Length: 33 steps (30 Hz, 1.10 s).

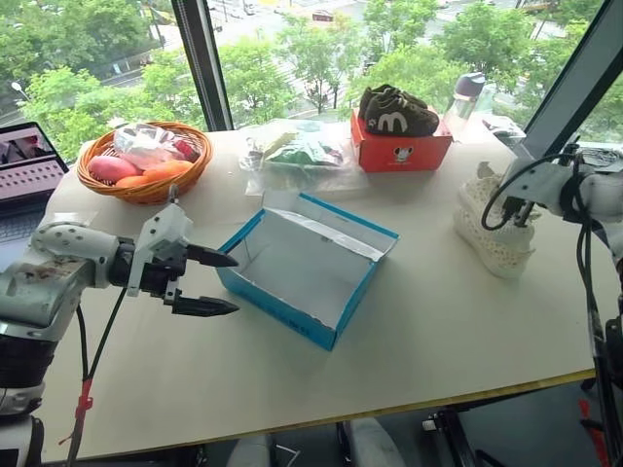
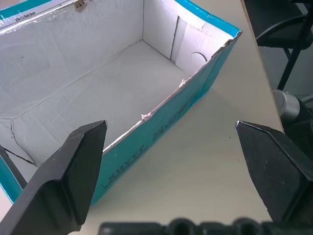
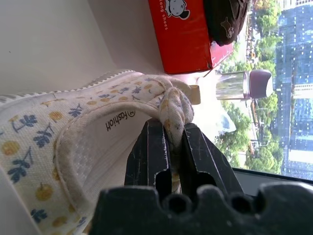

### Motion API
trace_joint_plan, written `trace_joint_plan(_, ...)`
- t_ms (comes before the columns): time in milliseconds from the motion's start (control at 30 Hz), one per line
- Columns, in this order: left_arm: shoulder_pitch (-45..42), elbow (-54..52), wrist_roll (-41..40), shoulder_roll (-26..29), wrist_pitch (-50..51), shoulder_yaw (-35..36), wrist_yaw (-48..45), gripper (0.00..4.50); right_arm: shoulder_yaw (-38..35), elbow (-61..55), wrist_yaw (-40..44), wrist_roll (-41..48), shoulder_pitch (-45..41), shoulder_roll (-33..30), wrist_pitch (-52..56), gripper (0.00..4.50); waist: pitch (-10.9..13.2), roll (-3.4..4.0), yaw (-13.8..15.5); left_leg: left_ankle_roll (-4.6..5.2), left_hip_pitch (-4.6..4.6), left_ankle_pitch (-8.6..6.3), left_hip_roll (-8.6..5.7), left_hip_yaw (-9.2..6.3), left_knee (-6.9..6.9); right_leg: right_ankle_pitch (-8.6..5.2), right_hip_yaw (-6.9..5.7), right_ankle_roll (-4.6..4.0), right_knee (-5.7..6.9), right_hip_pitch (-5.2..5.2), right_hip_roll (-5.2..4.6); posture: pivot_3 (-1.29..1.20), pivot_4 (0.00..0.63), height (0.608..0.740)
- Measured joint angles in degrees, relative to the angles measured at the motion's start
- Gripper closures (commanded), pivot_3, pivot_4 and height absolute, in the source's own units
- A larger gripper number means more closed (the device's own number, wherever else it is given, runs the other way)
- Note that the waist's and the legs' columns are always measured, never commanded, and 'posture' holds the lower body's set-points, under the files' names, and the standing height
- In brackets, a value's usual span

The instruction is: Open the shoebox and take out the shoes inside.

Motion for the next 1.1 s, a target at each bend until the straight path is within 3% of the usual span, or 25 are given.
trace_joint_plan(400, 2.2, -1.7, -0.2, 0.9, 0.4, 0.7, 0.3, 0.00, 0.2, -6.0, 0.8, 0.3, -6.4, 3.7, -0.7, 4.49, 0.0, 0.01, 0.0, 0.00, 0.09, 0.00, 0.05, 0.11, -0.02, 0.01, 0.11, 0.03, 0.01, 0.00, 0.05, 0.00, 0.150, 0.740)
trace_joint_plan(667, 3.1, -2.0, -0.4, 1.4, 1.2, 1.6, 0.8, 0.00, 0.3, -6.1, 3.5, 0.4, 0.3, 7.0, 4.6, 4.49, 0.0, 0.01, 0.5, 0.00, -0.10, 0.00, -0.04, 0.11, 0.03, 0.24, 0.15, -0.25, -0.09, -0.01, -0.01, 0.00, 0.150, 0.740)
trace_joint_plan(733, 3.1, -2.1, -0.4, 1.4, 1.3, 1.6, 0.8, 0.00, 0.3, -6.1, 3.4, 0.4, 2.2, 8.0, 5.3, 3.63, 0.0, 0.01, 0.4, 0.00, -0.11, 0.00, -0.04, 0.11, 0.02, 0.25, 0.14, -0.25, -0.10, -0.02, -0.01, 0.00, 0.150, 0.740)
trace_joint_plan(1100, 3.1, -2.7, -0.6, 1.4, 1.3, 1.6, 0.8, 0.00, -2.8, -14.0, 11.1, 7.4, 8.2, 8.9, 9.0, 0.03, 0.0, 0.01, 0.1, 0.00, 0.10, 0.00, -0.01, 0.11, 0.04, 0.05, 0.21, 0.10, 0.03, 0.05, 0.06, 0.00, 0.150, 0.740)
